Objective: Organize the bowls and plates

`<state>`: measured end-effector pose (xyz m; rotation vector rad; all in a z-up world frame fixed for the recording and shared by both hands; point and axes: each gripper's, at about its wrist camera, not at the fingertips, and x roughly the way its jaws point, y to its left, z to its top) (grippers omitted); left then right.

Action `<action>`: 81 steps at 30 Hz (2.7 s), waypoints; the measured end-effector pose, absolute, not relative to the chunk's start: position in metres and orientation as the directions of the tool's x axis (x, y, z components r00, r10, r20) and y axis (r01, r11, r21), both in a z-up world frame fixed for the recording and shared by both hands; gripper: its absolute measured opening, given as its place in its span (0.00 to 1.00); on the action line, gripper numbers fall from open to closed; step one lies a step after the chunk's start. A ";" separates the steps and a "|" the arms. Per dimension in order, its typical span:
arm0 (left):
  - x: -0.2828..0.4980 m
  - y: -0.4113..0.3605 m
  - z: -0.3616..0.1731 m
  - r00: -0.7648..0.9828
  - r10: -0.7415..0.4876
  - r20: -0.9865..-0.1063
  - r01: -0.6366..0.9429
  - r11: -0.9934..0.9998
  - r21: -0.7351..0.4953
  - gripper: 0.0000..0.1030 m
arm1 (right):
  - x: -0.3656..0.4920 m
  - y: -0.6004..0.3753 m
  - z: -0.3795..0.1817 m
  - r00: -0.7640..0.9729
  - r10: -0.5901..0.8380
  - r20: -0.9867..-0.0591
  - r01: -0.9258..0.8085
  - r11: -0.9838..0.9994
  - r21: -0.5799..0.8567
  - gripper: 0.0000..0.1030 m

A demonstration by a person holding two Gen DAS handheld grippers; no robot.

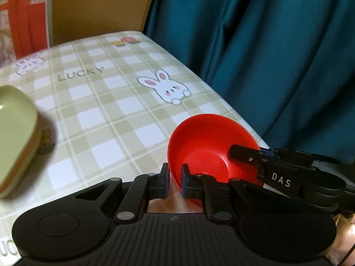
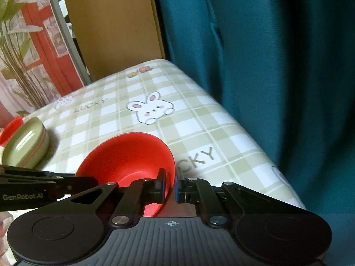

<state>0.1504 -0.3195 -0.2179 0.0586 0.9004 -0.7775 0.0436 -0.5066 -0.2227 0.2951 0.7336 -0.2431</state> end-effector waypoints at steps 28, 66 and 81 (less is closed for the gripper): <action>0.166 -0.199 -0.146 0.635 -0.504 -0.586 0.458 0.856 -0.240 0.11 | 0.113 -0.403 -0.134 0.821 0.044 -0.569 0.090 0.975 0.205 0.07; 0.197 -0.015 -0.118 0.798 -0.311 -0.516 0.161 0.936 -0.314 0.11 | 0.217 -0.189 -0.107 0.759 0.307 -0.574 -0.220 0.951 0.218 0.07; 0.265 -0.044 -0.149 0.760 -0.308 -0.573 0.137 0.937 -0.322 0.11 | 0.283 -0.195 -0.143 0.717 0.251 -0.650 -0.181 0.968 0.174 0.07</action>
